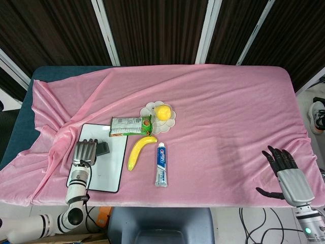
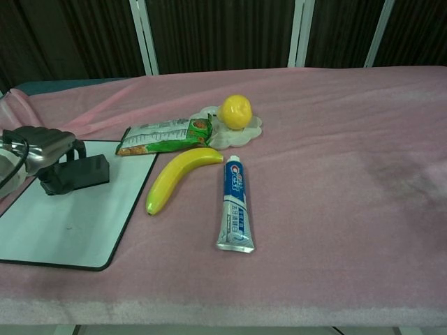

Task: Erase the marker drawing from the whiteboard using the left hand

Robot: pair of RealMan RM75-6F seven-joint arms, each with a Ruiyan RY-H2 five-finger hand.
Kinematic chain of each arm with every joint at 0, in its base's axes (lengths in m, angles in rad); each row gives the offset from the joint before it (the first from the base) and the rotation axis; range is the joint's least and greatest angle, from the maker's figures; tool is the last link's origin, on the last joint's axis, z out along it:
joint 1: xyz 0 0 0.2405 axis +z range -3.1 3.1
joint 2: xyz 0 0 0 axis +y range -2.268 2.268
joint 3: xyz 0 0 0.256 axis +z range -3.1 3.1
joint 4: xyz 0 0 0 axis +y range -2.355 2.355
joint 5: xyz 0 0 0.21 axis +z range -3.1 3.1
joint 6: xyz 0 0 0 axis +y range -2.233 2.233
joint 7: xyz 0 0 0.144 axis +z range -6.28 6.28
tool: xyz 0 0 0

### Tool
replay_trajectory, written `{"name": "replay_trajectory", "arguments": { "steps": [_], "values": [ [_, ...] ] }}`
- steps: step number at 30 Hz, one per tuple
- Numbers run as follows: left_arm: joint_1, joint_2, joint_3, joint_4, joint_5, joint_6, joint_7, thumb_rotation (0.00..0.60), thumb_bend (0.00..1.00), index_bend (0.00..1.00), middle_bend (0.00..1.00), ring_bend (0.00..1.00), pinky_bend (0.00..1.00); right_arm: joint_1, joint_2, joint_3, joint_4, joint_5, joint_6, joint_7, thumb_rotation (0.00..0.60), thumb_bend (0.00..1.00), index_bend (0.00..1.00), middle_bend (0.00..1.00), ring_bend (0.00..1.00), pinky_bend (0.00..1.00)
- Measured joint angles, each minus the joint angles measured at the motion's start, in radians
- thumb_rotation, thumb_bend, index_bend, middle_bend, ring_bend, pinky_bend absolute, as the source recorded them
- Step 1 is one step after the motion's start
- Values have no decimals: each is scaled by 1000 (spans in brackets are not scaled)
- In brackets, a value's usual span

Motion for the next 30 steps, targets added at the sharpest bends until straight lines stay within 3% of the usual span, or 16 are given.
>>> {"name": "replay_trajectory", "arguments": {
  "steps": [5, 15, 23, 30],
  "values": [
    [-13, -10, -11, 24, -12, -4, 3, 600, 766, 656, 812, 676, 597, -2, 2, 2, -1, 2, 5, 3, 600, 217, 0, 0, 0, 0],
    [-96, -102, -70, 250, -100, -30, 45, 600, 764, 656, 812, 676, 601, -5, 7, 5, -3, 9, 9, 8, 600, 216, 0, 0, 0, 0],
    [-136, -133, -115, 359, -157, -50, 66, 600, 763, 656, 813, 676, 606, -8, 7, 7, -1, 9, 13, 9, 600, 217, 0, 0, 0, 0],
    [-134, -114, -127, 338, -128, -8, 45, 600, 762, 656, 813, 676, 609, -5, 6, 8, -2, 14, 4, 1, 600, 216, 0, 0, 0, 0]
  ]
}}
